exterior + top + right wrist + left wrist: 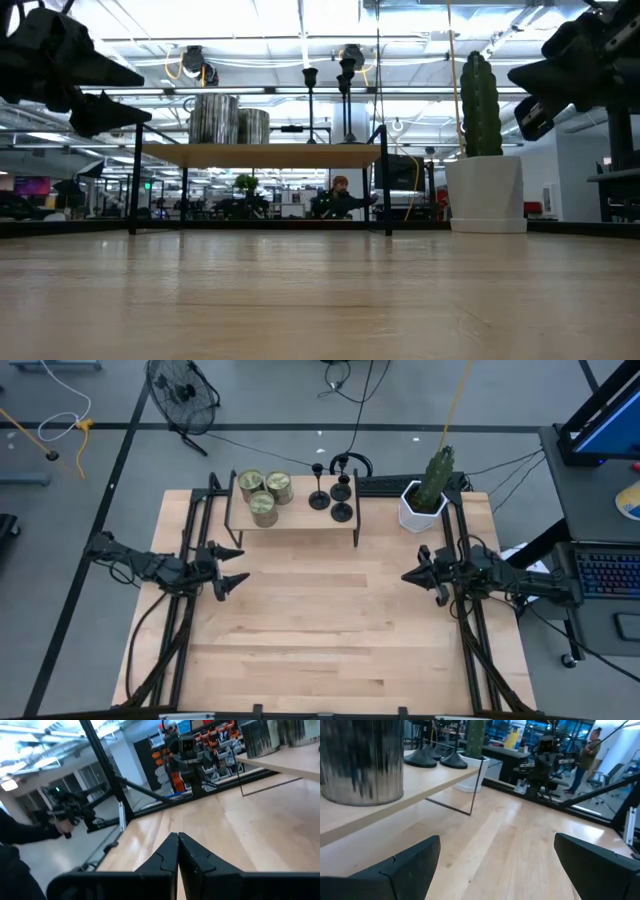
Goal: Pick & Place candle stick holders
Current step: Return to Home Position
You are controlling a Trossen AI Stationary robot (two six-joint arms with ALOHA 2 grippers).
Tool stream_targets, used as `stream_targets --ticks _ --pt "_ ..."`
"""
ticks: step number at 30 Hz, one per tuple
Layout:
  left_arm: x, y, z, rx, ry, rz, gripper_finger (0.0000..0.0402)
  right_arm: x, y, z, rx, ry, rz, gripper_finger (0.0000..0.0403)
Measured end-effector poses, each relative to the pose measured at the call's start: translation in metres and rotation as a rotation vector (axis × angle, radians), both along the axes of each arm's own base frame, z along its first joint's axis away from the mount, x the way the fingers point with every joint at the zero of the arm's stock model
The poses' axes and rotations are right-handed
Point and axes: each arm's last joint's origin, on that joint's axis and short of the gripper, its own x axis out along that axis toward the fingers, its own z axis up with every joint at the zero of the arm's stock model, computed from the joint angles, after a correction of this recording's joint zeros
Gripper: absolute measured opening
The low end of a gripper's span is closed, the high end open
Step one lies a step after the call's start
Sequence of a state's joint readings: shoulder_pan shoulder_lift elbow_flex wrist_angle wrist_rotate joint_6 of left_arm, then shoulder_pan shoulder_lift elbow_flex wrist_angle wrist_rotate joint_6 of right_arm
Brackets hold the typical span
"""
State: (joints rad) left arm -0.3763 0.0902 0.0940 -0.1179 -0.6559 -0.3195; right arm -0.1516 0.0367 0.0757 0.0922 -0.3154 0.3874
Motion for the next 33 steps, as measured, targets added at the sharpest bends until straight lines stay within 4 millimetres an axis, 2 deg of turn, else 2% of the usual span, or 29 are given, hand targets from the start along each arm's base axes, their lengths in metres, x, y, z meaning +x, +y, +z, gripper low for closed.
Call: stream_targets --ticks 4,11,33 --pt "-0.0001 0.0001 -0.0008 -0.002 0.006 0.001 0.0397 -0.001 0.0002 0.0005 0.04 -0.008 0.004 0.0002" --pt "0.0001 -0.0007 -0.0013 -0.001 0.014 -0.026 0.0397 -0.0009 0.0002 0.0003 -0.038 -0.02 -0.001 0.0002" --pt "0.0001 -0.0007 -0.0006 0.002 0.008 -0.027 0.0397 -0.0008 0.0002 0.0001 -0.042 -0.019 -0.001 0.0002"
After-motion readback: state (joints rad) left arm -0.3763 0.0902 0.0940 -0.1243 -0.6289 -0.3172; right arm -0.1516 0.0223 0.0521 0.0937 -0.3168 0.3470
